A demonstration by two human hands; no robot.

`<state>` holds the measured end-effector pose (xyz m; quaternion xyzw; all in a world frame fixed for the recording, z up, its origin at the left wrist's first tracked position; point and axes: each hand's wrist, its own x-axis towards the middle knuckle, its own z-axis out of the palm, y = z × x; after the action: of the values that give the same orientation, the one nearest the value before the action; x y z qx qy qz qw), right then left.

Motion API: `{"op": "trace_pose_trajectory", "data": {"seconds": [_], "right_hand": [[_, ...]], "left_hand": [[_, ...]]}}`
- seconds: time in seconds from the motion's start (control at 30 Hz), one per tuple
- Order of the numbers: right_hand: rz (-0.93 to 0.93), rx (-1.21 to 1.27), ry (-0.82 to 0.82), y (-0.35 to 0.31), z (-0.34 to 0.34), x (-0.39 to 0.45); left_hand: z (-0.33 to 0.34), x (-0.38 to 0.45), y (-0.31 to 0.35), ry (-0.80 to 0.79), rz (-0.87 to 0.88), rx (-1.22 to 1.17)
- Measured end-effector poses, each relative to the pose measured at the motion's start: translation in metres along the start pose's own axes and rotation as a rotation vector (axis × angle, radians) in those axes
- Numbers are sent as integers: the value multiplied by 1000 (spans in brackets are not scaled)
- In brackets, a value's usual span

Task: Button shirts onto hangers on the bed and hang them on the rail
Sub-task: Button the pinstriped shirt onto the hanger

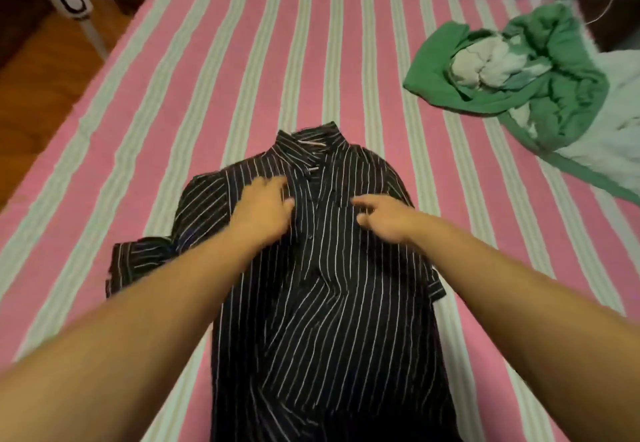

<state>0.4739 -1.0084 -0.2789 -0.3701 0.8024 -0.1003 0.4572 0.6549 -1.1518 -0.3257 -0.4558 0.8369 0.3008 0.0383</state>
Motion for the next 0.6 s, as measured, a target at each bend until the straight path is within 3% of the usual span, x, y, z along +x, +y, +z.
{"op": "trace_pose_trajectory", "data": {"seconds": [0.03, 0.1, 0.17, 0.23, 0.3, 0.37, 0.43, 0.5, 0.6], "right_hand": [[70, -12, -9, 30, 22, -8], [232, -56, 24, 94, 67, -29], [391, -87, 156, 153, 108, -56], [492, -20, 279, 194, 143, -82], [536, 63, 299, 216, 168, -100], [608, 180, 281, 222, 182, -111], [696, 252, 228, 225, 189, -118], [721, 255, 229, 229, 191, -124], [699, 391, 462, 216, 192, -144]], "left_hand": [[32, -36, -18, -57, -61, -6], [83, -113, -54, -25, -250, -91], [118, -178, -94, 54, -508, -178], [136, -224, -123, -8, -715, -172], [147, -251, -128, -149, -742, -23], [147, -265, -113, -222, -664, 64], [145, -269, -95, -138, -623, -131], [141, -276, -96, 23, -694, -361], [124, -300, -117, 97, -726, -290]]}}
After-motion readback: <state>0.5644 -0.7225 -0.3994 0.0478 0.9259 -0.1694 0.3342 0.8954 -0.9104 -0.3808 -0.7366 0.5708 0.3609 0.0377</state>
